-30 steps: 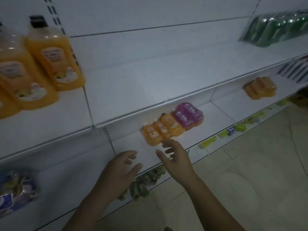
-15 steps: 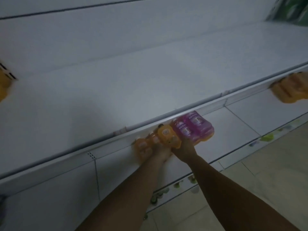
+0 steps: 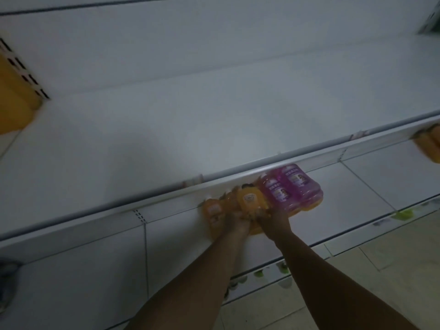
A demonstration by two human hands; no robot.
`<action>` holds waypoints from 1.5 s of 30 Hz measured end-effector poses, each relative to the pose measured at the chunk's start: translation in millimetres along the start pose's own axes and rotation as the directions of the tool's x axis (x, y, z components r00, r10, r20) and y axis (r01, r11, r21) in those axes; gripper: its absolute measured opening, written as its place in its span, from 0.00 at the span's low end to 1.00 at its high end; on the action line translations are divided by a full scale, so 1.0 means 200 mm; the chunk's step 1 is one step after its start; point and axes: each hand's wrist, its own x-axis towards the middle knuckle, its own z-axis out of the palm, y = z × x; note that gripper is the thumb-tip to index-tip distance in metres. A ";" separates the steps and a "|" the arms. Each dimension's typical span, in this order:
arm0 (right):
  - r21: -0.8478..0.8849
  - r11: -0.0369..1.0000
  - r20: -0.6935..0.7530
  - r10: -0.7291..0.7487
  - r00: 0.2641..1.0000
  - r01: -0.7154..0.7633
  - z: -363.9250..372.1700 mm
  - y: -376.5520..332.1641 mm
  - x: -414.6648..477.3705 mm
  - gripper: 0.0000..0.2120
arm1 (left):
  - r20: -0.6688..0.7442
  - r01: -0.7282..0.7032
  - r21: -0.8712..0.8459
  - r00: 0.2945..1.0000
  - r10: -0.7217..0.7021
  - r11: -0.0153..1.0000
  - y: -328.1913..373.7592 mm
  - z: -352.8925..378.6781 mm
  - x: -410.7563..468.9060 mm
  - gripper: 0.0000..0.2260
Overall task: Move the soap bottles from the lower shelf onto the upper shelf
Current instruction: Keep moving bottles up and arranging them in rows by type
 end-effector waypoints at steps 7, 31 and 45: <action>0.062 0.997 -0.009 -0.050 0.999 0.050 0.01 -0.24 -0.59 0.13 | -0.035 -0.314 0.074 0.948 0.317 0.947 0.04 -0.35 -0.72 0.09; 0.305 0.695 -0.023 -0.679 0.734 0.652 0.54 -2.10 -2.04 0.25 | -0.361 -0.800 0.242 0.450 0.817 0.548 0.59 -2.11 -2.44 0.21; -0.012 0.780 -0.015 -0.626 0.780 0.626 0.51 -2.24 -1.21 0.18 | -0.173 -0.702 0.369 0.592 0.787 0.609 1.05 -1.88 -1.84 0.19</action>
